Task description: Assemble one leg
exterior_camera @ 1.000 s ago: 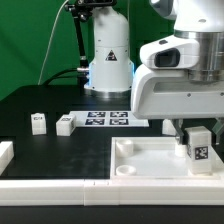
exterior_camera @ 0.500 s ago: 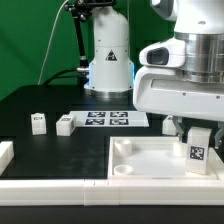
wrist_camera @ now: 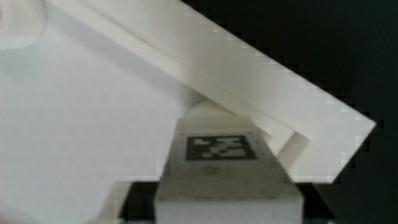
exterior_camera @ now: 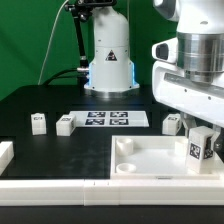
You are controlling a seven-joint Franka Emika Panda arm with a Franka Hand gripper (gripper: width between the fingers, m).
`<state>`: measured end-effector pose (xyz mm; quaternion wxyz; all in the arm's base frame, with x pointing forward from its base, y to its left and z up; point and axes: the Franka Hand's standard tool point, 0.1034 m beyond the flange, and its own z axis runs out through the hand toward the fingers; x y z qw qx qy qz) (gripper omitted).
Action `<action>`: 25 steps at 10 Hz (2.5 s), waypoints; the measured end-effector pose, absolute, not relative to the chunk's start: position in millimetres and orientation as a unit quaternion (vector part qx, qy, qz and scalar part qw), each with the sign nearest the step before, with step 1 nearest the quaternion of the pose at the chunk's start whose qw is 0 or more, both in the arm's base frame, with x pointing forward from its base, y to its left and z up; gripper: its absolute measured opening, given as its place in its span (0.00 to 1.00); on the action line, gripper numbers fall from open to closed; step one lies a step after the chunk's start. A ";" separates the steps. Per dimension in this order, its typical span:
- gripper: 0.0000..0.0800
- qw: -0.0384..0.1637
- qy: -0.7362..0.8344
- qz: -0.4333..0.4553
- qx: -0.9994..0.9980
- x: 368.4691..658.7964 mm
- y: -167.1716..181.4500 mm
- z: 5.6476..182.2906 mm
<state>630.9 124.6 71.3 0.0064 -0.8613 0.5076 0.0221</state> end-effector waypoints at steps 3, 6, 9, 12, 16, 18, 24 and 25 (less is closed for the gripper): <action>0.36 0.010 0.522 0.025 -0.852 631.1 125.4 70.5; 0.80 0.009 0.442 0.023 -0.897 630.3 127.3 69.9; 0.81 0.004 0.273 0.016 -0.962 630.5 128.8 70.4; 0.81 0.005 0.090 0.014 -0.996 630.8 127.0 69.8; 0.80 0.006 -0.028 0.010 -1.000 631.9 125.1 69.8; 0.36 0.006 -0.005 0.010 -1.000 632.1 124.0 69.8; 0.36 0.011 0.277 0.013 -0.961 632.5 123.0 69.8; 0.36 0.011 0.320 0.013 -0.947 632.7 122.9 69.8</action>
Offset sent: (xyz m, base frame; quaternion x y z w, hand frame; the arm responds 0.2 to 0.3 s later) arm 0.0000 0.0000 0.0000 0.0000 0.0000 -0.0799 0.9968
